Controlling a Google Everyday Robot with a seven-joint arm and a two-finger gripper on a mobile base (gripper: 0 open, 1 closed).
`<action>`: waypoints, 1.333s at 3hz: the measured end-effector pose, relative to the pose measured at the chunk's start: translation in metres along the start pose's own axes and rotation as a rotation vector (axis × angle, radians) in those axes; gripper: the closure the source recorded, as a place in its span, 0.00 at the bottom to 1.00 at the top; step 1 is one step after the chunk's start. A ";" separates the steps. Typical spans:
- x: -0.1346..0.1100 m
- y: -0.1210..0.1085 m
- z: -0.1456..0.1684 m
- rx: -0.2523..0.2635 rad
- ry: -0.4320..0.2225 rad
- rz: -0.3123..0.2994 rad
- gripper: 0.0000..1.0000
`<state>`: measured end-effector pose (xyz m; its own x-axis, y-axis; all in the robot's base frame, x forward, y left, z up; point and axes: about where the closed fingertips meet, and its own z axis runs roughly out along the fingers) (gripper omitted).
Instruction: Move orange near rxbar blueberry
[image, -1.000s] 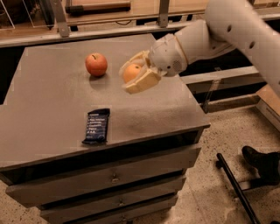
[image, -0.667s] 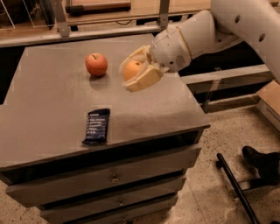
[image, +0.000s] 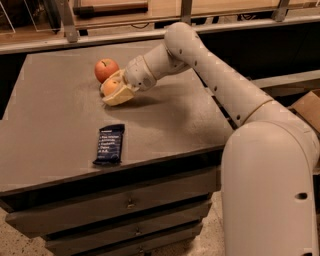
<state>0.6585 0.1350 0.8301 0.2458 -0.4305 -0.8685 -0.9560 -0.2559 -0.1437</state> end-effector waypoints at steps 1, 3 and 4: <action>0.000 0.000 0.000 0.000 0.000 0.000 1.00; -0.073 0.033 0.000 0.181 0.030 -0.078 1.00; -0.073 0.041 0.018 0.207 0.047 -0.076 1.00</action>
Offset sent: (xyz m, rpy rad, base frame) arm -0.0414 0.0362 0.0500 0.0600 -0.1924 -0.1162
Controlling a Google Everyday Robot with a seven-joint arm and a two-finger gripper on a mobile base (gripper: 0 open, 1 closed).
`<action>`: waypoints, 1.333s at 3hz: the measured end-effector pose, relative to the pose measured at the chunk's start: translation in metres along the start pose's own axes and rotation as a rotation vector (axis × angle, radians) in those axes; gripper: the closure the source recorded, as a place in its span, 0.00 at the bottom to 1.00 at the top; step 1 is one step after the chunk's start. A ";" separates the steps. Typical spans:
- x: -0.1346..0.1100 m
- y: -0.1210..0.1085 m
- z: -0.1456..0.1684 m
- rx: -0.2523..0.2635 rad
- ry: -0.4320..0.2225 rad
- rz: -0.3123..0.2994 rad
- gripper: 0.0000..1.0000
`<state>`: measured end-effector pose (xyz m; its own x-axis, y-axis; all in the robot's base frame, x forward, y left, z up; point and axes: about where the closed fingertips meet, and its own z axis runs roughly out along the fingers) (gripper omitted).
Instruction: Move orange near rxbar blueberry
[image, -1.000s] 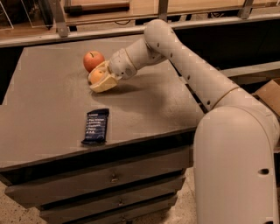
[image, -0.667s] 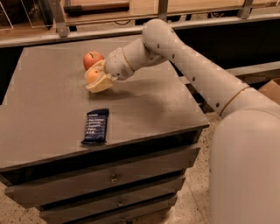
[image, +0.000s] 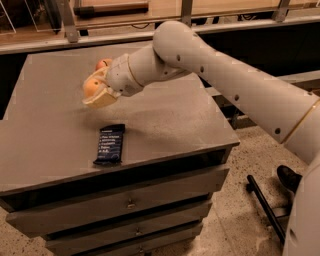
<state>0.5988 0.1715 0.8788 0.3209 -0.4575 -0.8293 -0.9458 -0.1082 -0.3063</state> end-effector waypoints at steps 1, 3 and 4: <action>0.011 -0.001 -0.012 -0.035 -0.010 0.029 1.00; 0.010 0.053 -0.060 -0.156 -0.062 0.042 1.00; 0.026 0.081 -0.076 -0.162 -0.037 0.071 1.00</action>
Offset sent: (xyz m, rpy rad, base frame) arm -0.0408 -0.0809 0.0062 0.0354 0.1152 0.1155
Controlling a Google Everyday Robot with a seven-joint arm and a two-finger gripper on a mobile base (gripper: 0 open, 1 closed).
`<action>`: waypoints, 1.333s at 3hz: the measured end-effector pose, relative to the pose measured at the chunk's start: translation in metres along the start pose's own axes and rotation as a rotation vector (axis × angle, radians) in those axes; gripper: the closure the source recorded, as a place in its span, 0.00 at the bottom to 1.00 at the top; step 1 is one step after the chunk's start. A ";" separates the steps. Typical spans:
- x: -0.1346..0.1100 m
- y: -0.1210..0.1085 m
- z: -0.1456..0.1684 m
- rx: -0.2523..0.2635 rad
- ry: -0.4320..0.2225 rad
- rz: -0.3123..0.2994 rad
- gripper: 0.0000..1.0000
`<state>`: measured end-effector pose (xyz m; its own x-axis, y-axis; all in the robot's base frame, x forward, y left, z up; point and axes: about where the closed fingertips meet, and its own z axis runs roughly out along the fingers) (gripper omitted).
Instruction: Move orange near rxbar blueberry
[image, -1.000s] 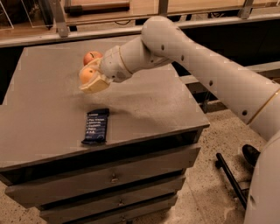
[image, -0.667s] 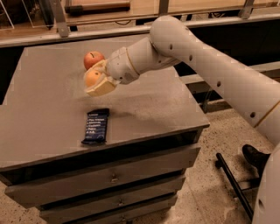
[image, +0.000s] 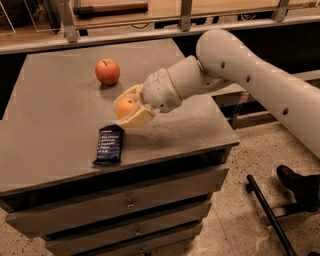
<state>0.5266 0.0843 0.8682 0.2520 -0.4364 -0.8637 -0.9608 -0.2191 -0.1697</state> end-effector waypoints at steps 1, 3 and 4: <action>0.012 0.004 -0.001 0.028 0.025 0.010 1.00; 0.028 0.009 -0.006 0.074 0.077 0.077 0.60; 0.028 0.010 -0.004 0.072 0.080 0.089 0.36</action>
Offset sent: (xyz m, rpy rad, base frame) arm 0.0011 -0.0294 -0.0201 -0.0452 -0.0250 -0.1423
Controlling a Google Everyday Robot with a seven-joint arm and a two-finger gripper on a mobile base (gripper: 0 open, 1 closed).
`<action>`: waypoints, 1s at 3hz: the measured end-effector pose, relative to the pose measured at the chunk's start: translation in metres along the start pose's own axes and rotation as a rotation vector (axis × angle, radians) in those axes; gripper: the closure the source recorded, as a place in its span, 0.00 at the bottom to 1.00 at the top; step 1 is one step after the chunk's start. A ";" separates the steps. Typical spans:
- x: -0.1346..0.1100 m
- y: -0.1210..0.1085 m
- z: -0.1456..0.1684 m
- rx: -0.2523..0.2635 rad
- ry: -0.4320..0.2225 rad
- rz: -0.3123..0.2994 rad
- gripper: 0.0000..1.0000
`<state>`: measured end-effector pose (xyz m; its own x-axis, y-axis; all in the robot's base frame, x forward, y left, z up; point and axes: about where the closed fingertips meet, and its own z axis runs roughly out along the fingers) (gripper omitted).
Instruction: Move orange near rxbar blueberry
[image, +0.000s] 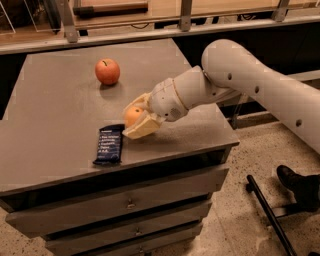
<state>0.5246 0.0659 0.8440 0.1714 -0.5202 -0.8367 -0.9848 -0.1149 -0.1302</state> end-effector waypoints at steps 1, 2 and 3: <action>-0.001 0.001 0.002 -0.004 0.000 -0.002 0.13; -0.002 0.002 0.004 -0.008 -0.001 -0.004 0.00; -0.002 0.002 0.004 -0.008 -0.001 -0.004 0.00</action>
Offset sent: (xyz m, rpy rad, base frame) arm -0.0009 0.0019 -0.0002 -0.0001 0.0002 0.0044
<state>0.5226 0.0700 0.8436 0.1754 -0.5191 -0.8365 -0.9838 -0.1238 -0.1294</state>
